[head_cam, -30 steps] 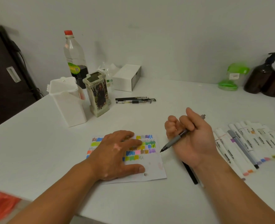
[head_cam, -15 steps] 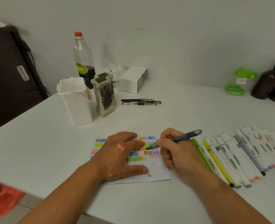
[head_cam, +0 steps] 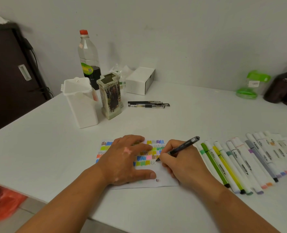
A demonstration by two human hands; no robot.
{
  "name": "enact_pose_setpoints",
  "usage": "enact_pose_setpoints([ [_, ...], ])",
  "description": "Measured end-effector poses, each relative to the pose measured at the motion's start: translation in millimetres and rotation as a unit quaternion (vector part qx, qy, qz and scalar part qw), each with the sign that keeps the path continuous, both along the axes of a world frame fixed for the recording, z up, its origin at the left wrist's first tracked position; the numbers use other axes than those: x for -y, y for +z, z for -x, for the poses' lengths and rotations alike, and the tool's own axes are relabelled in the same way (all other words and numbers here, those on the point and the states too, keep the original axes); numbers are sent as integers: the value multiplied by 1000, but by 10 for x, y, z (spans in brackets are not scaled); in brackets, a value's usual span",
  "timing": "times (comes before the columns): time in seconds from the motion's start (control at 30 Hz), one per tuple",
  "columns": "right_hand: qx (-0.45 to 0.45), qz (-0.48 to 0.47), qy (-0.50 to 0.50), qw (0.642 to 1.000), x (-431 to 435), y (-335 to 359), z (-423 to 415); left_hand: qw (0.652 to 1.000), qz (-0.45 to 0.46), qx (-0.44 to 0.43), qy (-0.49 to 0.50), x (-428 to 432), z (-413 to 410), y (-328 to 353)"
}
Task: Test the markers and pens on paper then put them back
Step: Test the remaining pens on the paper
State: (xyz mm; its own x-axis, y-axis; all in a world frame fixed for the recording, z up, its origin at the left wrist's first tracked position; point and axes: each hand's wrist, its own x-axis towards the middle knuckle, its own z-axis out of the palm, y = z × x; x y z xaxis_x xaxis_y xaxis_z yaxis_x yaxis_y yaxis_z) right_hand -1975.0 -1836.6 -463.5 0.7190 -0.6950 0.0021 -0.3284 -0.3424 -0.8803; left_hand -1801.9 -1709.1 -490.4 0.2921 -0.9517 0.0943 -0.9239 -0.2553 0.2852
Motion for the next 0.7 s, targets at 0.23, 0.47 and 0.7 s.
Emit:
enact_pose_setpoints([
  [0.23,-8,12,2,1000,4,12,-10,1000,1,6,-2,-8,6,12],
  [0.47,-20,24,-5,999,18,21,-5,1000,-3,1,-3,-6,7,26],
  [0.7,-28,31,-9,999,43,9,-5,1000,-7,4,-4,-4,11,36],
])
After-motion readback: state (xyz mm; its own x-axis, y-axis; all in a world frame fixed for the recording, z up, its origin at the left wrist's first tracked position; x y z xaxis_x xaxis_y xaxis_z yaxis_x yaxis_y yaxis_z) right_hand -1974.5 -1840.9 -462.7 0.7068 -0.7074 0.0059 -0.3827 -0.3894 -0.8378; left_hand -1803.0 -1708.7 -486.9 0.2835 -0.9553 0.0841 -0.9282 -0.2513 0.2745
